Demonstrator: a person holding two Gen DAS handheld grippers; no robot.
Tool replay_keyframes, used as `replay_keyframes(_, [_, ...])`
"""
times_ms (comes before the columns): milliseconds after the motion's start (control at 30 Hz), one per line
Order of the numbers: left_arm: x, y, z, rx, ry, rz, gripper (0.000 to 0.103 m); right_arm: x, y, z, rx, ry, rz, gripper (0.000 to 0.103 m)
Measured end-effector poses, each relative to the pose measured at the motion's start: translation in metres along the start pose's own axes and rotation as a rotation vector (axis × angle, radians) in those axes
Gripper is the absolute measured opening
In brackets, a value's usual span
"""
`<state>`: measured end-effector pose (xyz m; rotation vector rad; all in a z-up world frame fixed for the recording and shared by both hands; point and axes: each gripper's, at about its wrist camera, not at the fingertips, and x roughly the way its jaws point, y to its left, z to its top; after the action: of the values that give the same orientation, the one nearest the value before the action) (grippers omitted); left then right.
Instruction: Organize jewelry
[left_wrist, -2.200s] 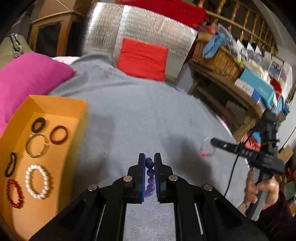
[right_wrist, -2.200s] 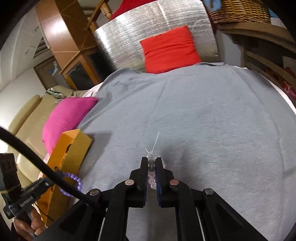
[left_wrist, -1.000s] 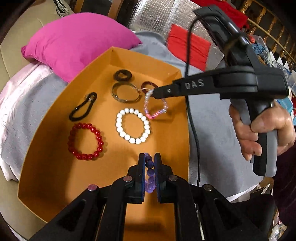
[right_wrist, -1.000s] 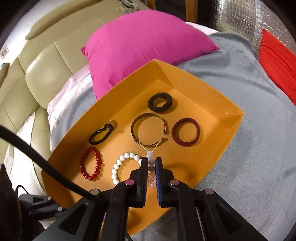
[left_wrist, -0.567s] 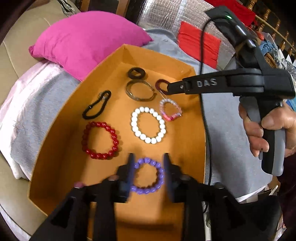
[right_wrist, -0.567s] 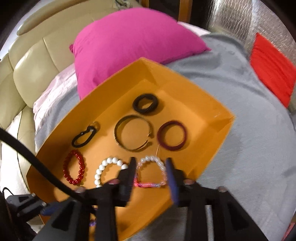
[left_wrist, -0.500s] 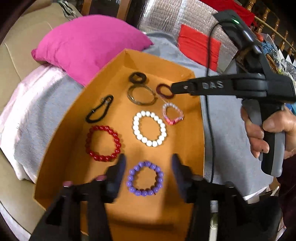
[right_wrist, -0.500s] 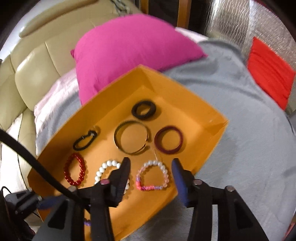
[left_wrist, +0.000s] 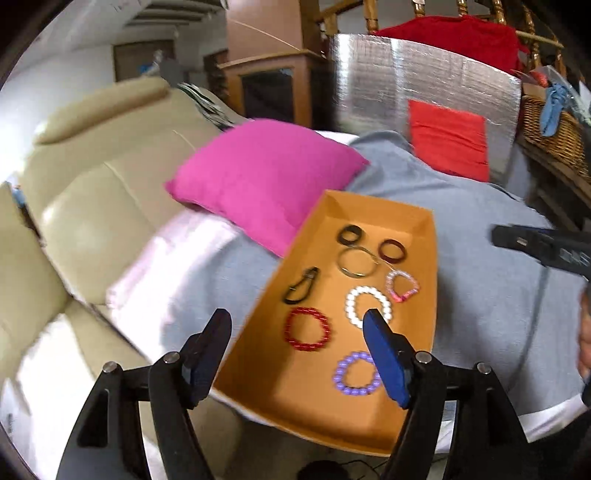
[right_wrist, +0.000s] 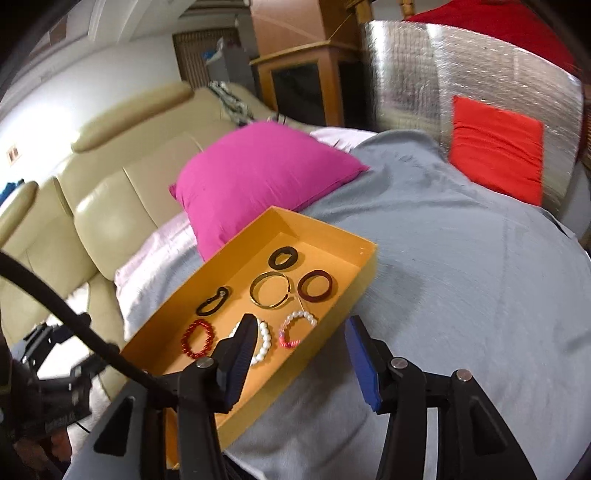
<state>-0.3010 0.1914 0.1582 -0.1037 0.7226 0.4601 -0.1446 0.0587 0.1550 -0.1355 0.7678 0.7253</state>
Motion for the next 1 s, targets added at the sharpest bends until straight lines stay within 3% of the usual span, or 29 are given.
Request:
replay_keyframes(433, [-0.106,0.015,0.001,-0.041,-0.166,0.135,0.081,-0.108,0.033,-0.044,-0.029,-0.141,0.025,0.059])
replay_keyframes(567, [-0.124,0.015,0.001,-0.045,-0.186,0.141,0.082,-0.126,0.044,-0.054,-0.048,-0.162,0.025,0.06])
replay_keyframes(733, [-0.137,0.012,0.0,-0.023,-0.205,0.199,0.083,-0.143,0.052,-0.063,-0.047,-0.183,0.024,0.06])
replay_keyframes(833, [-0.145,0.011,-0.002,-0.021,-0.219,0.24,0.092,-0.15,0.057,-0.068,-0.044,-0.199,0.017,0.061])
replay_keyframes(1000, [-0.154,0.01,-0.005,-0.007,-0.234,0.296,0.094,-0.157,0.062,-0.071,-0.031,-0.208,-0.013,0.062])
